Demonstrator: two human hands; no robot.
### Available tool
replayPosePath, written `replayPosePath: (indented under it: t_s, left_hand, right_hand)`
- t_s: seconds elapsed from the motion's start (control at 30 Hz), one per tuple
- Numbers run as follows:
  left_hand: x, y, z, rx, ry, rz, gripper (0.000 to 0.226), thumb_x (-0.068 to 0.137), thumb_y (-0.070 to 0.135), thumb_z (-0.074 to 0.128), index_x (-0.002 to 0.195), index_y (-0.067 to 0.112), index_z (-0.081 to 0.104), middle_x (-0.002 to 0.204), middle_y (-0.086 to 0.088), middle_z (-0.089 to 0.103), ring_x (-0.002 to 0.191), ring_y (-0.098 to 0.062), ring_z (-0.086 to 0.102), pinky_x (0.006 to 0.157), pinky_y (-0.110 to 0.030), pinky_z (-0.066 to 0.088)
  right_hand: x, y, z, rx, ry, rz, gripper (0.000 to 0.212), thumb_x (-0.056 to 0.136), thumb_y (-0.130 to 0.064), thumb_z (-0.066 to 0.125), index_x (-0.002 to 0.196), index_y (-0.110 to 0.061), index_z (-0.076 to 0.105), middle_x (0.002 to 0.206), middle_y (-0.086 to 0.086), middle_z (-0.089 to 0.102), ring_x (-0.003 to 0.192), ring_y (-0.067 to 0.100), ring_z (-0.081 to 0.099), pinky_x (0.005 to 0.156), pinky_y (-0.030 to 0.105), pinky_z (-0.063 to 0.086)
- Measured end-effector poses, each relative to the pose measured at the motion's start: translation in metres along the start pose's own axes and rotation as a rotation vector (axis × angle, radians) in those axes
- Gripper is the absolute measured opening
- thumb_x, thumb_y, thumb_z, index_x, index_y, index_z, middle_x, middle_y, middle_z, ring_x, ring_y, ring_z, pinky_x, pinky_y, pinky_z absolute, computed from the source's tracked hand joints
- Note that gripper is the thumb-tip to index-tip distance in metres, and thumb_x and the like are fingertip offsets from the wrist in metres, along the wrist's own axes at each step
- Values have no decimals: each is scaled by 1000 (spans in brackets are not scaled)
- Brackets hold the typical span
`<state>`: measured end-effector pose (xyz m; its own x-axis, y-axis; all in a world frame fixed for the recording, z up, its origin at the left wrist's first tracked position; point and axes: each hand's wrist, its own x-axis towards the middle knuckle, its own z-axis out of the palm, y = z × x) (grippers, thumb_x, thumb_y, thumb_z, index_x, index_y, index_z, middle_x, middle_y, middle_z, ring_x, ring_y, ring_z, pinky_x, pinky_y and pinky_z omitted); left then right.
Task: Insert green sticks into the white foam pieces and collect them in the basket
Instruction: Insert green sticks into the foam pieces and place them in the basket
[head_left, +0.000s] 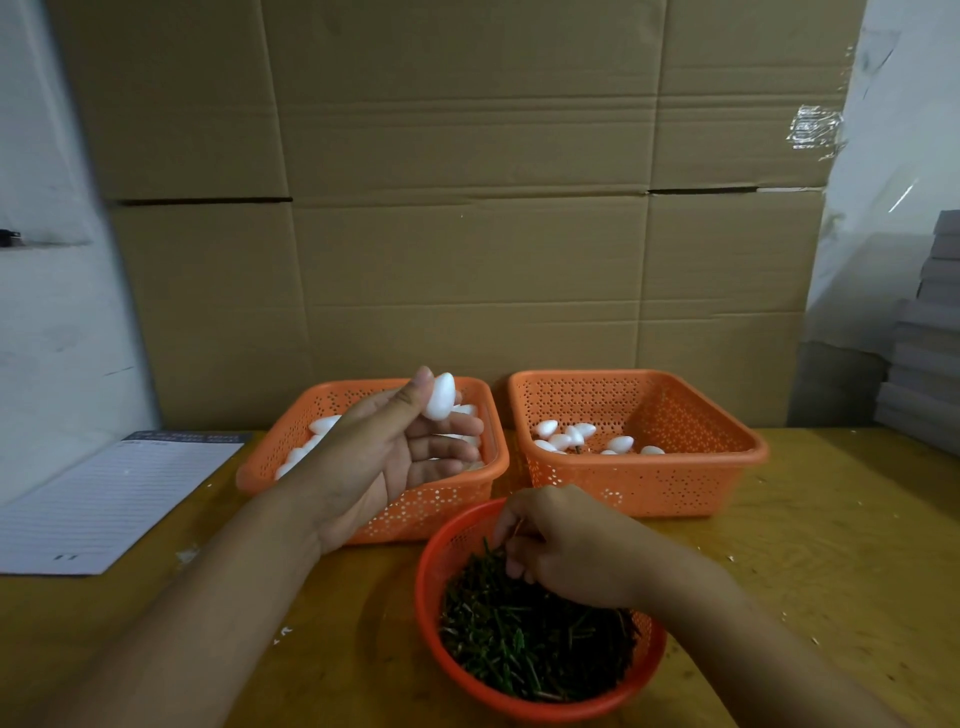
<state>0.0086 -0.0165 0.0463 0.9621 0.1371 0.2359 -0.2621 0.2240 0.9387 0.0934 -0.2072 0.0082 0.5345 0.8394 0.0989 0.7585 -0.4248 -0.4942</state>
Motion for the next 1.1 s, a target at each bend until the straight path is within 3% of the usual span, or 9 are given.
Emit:
replayPosePath:
  t_s: [0.1,0.23,0.3,0.37,0.5,0.6,0.77,0.9,1.1]
  left_hand:
    - [0,0,-1,-16,-5,-4,49,89,50,62,109,6,63,102,-18,74,80,-21,73,65,-27,59]
    - [0,0,0,5,-12,7,39,88,47,64,100,11,71,112,-18,73,88,-22,73,67,-29,58]
    - [-1,1,2,43,-14,15,47,83,44,70,111,7,68,119,-14,72,95,-22,73,71,-27,58]
    - [-2,0,2,61,-22,19,52,82,37,74,119,4,59,123,-11,71,101,-23,72,75,-26,58]
    - [-2,-1,1,44,-34,43,30,85,12,72,111,8,56,124,-11,70,102,-25,72,78,-27,58]
    - [-2,-1,2,75,-20,74,39,79,8,72,117,7,59,122,-10,71,104,-25,72,79,-26,58]
    - [-2,0,4,161,8,145,31,77,13,73,106,7,62,121,-9,71,108,-25,71,79,-26,58]
    - [-1,0,6,151,-17,142,33,87,31,69,110,11,57,124,-7,71,110,-25,70,84,-30,59]
    - [-2,2,10,51,-60,69,46,94,48,47,110,4,52,122,-11,72,101,-26,73,76,-30,59]
  right_hand:
    - [0,0,1,7,-4,6,25,94,-8,50,102,-26,65,83,-9,72,66,-12,60,58,5,41]
    - [0,-1,0,22,-10,6,24,95,-9,50,97,-31,61,81,-10,70,67,-12,60,58,6,41]
    - [-1,-1,0,31,-5,7,24,95,-9,49,95,-31,58,80,-12,69,67,-12,60,58,7,40]
    - [-1,-1,0,40,2,9,23,95,-9,49,96,-31,57,81,-12,69,68,-10,60,60,9,41]
    - [-1,-2,0,38,2,11,21,95,-8,47,98,-27,57,85,-7,72,69,-7,60,63,12,44]
    - [-2,-2,-1,38,4,10,22,95,-7,48,97,-27,56,84,-8,71,69,-6,60,65,13,45]
    - [-2,-2,-1,40,7,11,23,94,-8,49,95,-29,56,84,-8,71,69,-6,60,64,13,44]
    - [-1,-1,0,50,0,19,23,96,-10,48,94,-32,55,82,-10,70,70,-6,61,63,13,43]
    - [-1,-1,1,54,7,26,24,98,-12,45,92,-33,54,82,-7,71,70,-7,62,59,10,42]
